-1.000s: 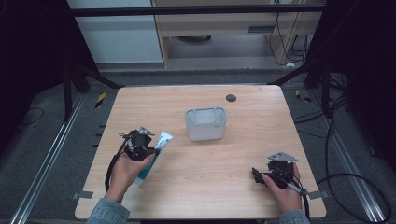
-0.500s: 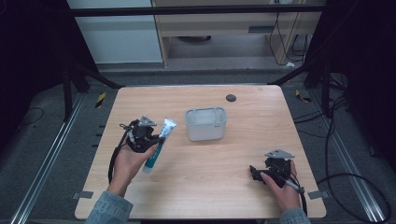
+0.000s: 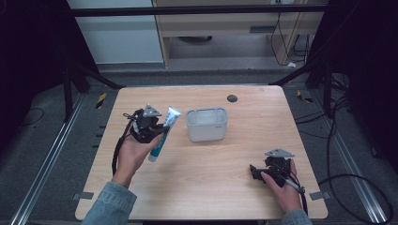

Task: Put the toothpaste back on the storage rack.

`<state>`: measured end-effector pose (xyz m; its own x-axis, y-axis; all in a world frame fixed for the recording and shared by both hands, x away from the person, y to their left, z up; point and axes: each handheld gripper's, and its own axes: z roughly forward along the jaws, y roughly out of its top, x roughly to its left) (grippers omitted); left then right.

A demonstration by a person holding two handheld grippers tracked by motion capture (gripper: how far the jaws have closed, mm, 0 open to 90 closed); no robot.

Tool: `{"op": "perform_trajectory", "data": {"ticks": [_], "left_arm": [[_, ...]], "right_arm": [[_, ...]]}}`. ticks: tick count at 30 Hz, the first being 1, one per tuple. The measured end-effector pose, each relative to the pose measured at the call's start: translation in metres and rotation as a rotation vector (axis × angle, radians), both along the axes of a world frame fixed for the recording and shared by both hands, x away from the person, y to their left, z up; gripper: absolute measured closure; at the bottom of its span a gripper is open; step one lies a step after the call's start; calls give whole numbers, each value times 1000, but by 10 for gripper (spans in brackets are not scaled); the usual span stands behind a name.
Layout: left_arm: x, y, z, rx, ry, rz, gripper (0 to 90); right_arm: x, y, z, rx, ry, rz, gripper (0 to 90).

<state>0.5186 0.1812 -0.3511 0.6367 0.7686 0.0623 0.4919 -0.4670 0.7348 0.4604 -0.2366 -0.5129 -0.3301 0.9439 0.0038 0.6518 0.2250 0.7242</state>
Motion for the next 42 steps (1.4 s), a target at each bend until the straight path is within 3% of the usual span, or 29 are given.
{"op": "perform_trajectory", "data": {"ticks": [12,21,35,42], "left_arm": [[9,-6,12,-37,-37,-8,789],[22,-18,34,-33,-73,-39,789],[13,-27,77,-65,-145,-42,788],[14,-34,81,-64,-160,-37,788]], "right_arm": [[0,1,0,0,2,-6,6],[-1,0,0,-10,-3,-8,3],[-4,1,0,-4,0,-9,3],[-4,1,0,-4,0,-8,4]]}}
